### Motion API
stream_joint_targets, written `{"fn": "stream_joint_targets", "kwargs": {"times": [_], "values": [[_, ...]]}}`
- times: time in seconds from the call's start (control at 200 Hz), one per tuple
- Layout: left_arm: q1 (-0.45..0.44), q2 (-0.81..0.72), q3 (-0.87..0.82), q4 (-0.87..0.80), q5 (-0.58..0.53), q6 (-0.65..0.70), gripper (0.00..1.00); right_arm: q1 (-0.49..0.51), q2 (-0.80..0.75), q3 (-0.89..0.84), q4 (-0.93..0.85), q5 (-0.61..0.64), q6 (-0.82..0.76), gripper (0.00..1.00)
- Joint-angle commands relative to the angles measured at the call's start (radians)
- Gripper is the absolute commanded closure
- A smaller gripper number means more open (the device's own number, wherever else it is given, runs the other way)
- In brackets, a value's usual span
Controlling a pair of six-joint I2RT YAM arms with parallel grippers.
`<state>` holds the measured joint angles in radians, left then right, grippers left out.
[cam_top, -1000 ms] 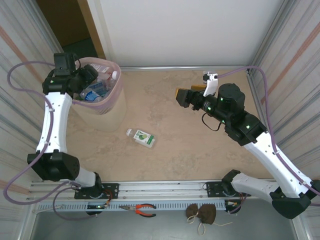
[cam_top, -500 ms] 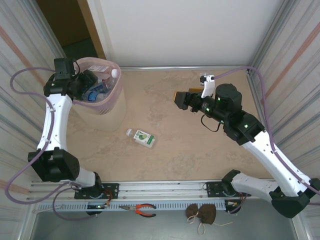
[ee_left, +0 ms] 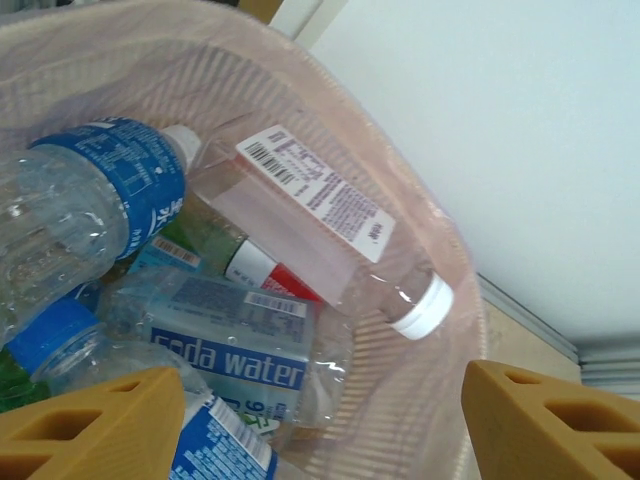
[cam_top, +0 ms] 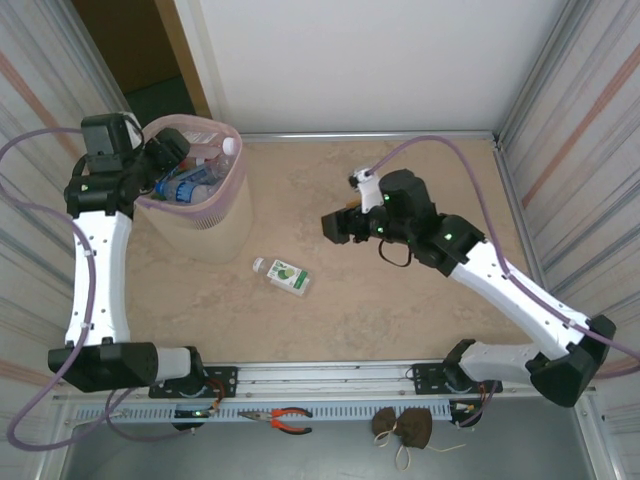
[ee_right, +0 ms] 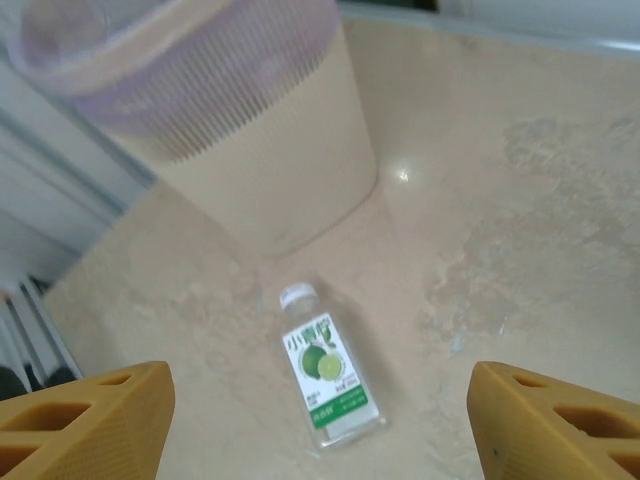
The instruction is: Put the plastic bottles in the bin
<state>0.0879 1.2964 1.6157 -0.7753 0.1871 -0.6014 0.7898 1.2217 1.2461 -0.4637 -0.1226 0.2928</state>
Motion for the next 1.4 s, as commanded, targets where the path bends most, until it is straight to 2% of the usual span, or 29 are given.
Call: {"fn": "stream_joint_targets", "kwargs": {"times": [0.0, 0.135, 0.296, 0.917, 1.258, 1.328, 1.393], "values": [[-0.002, -0.044, -0.008, 0.033, 0.055, 0.034, 0.25, 0.060, 0.057, 0.026, -0.068, 0.061, -0.170, 0.25], [-0.002, -0.075, -0.026, 0.036, 0.081, 0.047, 0.25, 0.125, 0.159, 0.040, -0.115, 0.102, -0.303, 0.25], [-0.002, -0.112, -0.051, 0.047, 0.089, 0.026, 0.26, 0.163, 0.288, 0.040, -0.124, 0.097, -0.386, 0.25], [-0.001, -0.133, -0.072, 0.029, 0.120, 0.012, 0.27, 0.175, 0.693, 0.039, 0.064, 0.083, -0.462, 0.25], [-0.001, -0.140, -0.071, 0.025, 0.113, 0.014, 0.27, 0.178, 0.733, 0.027, 0.092, 0.062, -0.476, 0.39], [-0.002, -0.138, -0.069, 0.024, 0.113, 0.015, 0.27, 0.178, 0.735, 0.027, 0.093, 0.057, -0.480, 0.49], [-0.002, -0.140, -0.068, 0.022, 0.111, 0.018, 0.27, 0.178, 0.732, 0.026, 0.093, 0.058, -0.480, 0.51]]}}
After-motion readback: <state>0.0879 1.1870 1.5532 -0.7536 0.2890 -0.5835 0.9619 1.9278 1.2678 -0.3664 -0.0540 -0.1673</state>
